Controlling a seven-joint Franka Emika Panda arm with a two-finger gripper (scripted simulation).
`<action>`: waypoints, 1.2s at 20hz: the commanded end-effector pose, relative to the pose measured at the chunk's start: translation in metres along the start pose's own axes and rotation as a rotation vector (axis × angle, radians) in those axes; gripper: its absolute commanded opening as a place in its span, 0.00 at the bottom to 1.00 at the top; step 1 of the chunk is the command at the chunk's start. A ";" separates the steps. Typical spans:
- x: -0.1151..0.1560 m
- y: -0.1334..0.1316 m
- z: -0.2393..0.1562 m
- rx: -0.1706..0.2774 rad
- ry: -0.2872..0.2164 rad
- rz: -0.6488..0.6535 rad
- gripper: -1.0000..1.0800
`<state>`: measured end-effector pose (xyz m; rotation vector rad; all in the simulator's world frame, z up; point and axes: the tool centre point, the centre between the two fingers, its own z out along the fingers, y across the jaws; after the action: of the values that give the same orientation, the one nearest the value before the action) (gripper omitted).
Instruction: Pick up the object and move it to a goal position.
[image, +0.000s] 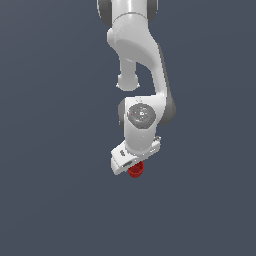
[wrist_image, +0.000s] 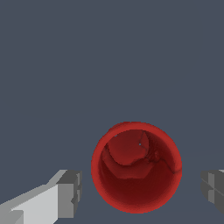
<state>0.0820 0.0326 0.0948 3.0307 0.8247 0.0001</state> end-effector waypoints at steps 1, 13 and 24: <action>0.000 0.000 0.007 0.001 -0.001 -0.001 0.96; 0.000 0.000 0.048 0.001 0.000 -0.004 0.96; 0.001 0.000 0.047 0.001 0.000 -0.004 0.00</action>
<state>0.0823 0.0325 0.0469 3.0297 0.8307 -0.0014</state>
